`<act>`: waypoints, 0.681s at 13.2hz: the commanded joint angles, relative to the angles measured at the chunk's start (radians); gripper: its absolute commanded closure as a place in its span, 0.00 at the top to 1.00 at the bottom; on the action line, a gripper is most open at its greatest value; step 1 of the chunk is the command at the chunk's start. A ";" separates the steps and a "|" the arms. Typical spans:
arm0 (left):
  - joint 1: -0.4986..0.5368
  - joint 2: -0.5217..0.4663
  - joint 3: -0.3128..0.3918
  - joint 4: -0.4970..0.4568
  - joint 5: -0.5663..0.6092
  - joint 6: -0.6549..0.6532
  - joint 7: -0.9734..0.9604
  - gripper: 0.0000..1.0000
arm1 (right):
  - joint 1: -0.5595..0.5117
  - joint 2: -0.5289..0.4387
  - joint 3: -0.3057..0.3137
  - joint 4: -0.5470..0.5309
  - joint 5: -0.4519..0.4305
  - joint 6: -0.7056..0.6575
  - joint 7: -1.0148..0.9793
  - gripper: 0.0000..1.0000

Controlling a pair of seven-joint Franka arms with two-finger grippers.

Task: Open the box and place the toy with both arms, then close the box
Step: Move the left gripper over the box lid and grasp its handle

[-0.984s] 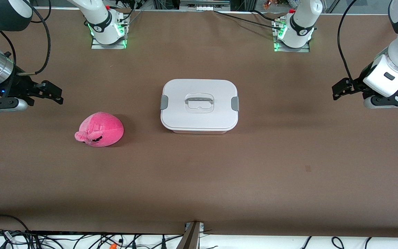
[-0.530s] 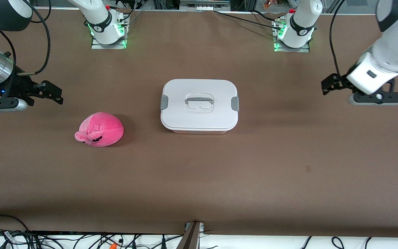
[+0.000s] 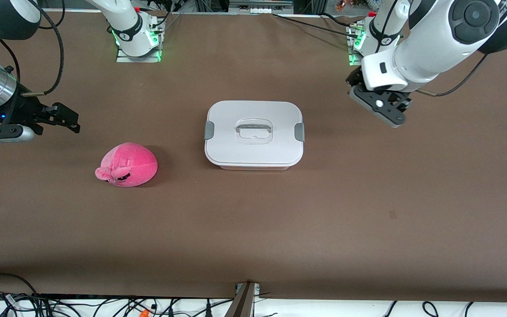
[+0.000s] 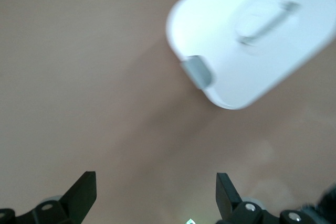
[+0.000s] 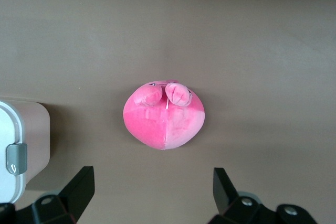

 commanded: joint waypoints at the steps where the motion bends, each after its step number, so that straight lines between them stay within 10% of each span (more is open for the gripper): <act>1: -0.068 0.056 -0.019 0.018 -0.031 0.105 0.130 1.00 | -0.001 -0.009 -0.003 -0.003 0.008 -0.004 -0.005 1.00; 9: -0.329 0.322 -0.019 0.020 0.171 0.595 0.190 1.00 | -0.009 0.031 -0.004 0.017 0.011 0.045 -0.005 1.00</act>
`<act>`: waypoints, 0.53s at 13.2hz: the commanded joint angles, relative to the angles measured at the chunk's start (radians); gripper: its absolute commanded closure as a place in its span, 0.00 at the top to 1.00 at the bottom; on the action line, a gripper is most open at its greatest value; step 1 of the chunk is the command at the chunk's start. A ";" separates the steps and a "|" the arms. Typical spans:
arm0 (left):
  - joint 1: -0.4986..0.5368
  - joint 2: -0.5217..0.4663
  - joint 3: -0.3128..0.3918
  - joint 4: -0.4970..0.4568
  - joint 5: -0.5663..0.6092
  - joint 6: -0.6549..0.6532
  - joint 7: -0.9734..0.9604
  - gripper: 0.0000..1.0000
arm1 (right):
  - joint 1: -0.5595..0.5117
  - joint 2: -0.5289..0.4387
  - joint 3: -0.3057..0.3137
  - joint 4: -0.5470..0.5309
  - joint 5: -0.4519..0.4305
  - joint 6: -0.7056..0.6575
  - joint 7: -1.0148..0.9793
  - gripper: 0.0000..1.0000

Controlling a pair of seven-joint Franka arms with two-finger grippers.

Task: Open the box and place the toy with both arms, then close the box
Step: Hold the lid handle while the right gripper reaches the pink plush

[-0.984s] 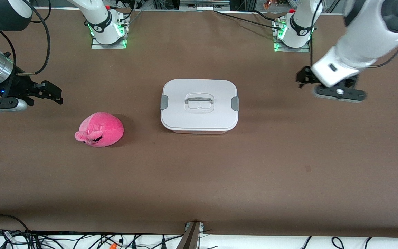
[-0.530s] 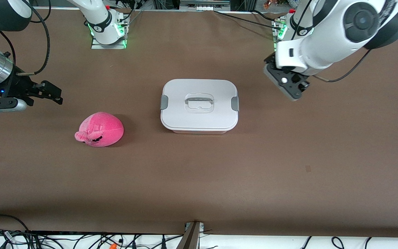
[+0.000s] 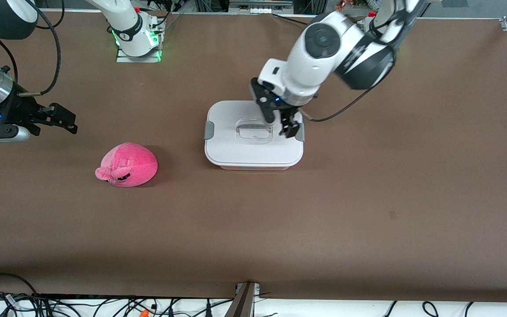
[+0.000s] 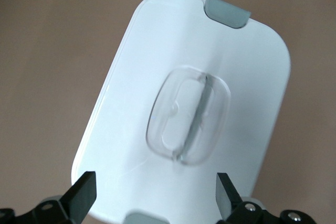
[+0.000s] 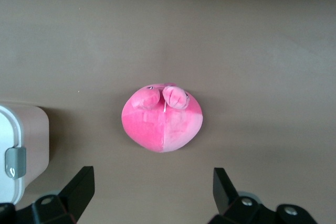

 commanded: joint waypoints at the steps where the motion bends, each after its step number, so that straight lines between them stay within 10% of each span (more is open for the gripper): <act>1: -0.002 0.050 0.006 0.025 0.036 0.086 0.031 1.00 | -0.009 0.028 0.002 0.011 0.015 0.029 -0.004 1.00; 7: -0.021 0.081 0.006 0.008 0.071 0.141 0.021 0.98 | -0.004 0.168 0.003 0.011 -0.046 0.052 -0.006 1.00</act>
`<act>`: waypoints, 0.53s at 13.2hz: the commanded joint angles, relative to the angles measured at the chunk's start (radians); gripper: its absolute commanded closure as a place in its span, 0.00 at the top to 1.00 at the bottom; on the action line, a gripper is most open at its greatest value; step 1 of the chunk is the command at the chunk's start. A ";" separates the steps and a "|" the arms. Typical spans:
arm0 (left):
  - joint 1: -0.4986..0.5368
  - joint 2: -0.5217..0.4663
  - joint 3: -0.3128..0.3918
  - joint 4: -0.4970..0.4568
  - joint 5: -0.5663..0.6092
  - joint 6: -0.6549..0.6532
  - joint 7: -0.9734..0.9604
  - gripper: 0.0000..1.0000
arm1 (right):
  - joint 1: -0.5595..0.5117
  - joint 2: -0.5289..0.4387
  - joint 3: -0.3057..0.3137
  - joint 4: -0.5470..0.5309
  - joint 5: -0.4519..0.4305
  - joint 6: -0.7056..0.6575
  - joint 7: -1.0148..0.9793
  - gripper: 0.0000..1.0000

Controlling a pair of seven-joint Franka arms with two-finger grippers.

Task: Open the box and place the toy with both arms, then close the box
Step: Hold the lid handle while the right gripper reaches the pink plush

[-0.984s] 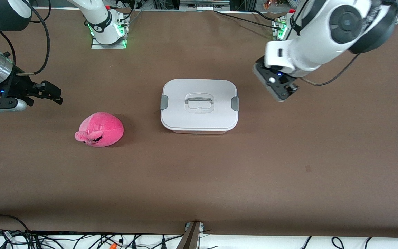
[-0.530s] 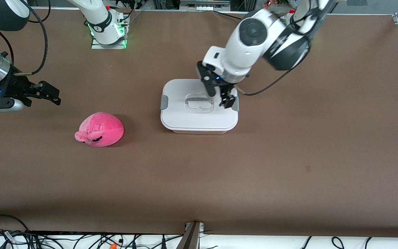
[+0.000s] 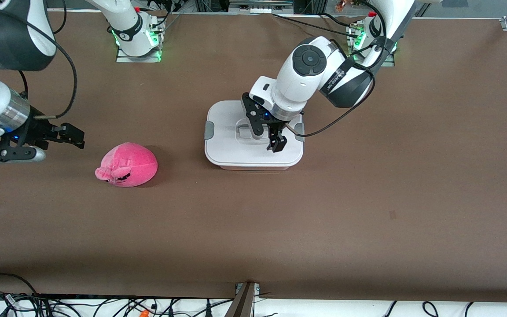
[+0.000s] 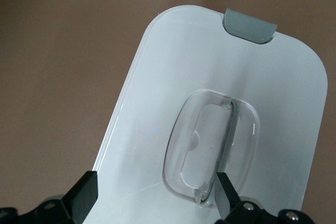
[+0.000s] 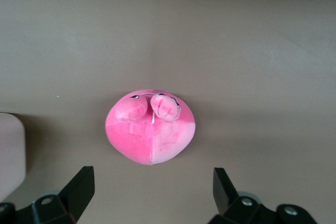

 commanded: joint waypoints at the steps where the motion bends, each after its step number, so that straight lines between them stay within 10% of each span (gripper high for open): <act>1: -0.020 0.014 0.001 -0.006 0.037 0.014 -0.005 0.98 | -0.007 0.071 0.006 0.012 -0.006 0.013 -0.006 1.00; 7: -0.051 -0.005 0.000 -0.064 0.038 0.004 -0.005 0.68 | 0.003 0.047 0.012 -0.094 0.035 0.022 -0.060 1.00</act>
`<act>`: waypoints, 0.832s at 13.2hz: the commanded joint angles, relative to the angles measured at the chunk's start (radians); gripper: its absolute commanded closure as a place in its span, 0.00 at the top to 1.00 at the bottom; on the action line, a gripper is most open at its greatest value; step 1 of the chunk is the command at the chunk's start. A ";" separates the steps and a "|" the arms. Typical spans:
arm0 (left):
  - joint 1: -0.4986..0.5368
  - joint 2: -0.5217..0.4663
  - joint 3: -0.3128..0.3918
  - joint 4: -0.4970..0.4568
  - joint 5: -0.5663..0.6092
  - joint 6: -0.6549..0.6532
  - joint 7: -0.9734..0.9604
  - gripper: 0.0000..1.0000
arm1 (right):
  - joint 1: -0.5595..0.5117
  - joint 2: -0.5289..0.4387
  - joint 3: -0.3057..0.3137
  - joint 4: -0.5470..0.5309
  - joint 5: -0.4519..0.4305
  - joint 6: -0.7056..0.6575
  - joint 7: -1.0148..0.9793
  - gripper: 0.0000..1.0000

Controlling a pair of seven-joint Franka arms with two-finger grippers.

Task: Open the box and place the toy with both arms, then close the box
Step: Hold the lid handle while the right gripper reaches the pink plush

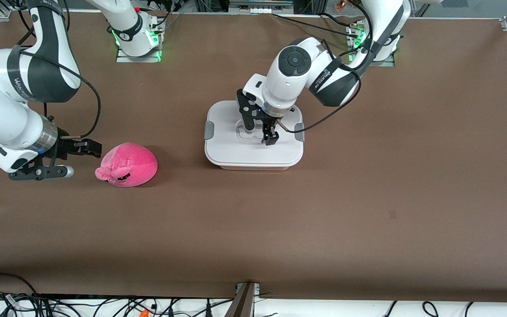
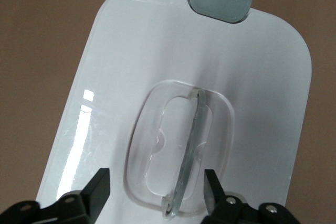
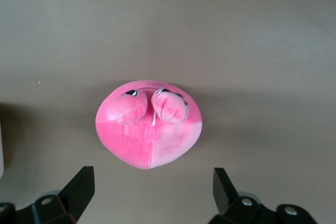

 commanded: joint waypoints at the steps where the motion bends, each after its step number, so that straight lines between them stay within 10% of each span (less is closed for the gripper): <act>1: -0.026 -0.020 0.000 -0.020 0.029 0.003 -0.016 0.68 | -0.001 -0.048 0.002 -0.108 0.020 0.019 -0.024 1.00; 5: -0.046 -0.018 0.000 -0.021 0.035 -0.002 -0.036 0.49 | -0.001 -0.072 0.001 -0.331 0.041 0.279 -0.026 1.00; 7: -0.046 -0.017 0.000 -0.026 0.041 -0.006 -0.034 0.22 | -0.001 -0.074 0.001 -0.433 0.058 0.416 -0.027 1.00; 11: -0.046 -0.017 -0.003 -0.026 0.046 -0.008 -0.036 0.00 | -0.001 -0.032 0.002 -0.438 0.062 0.469 -0.027 0.98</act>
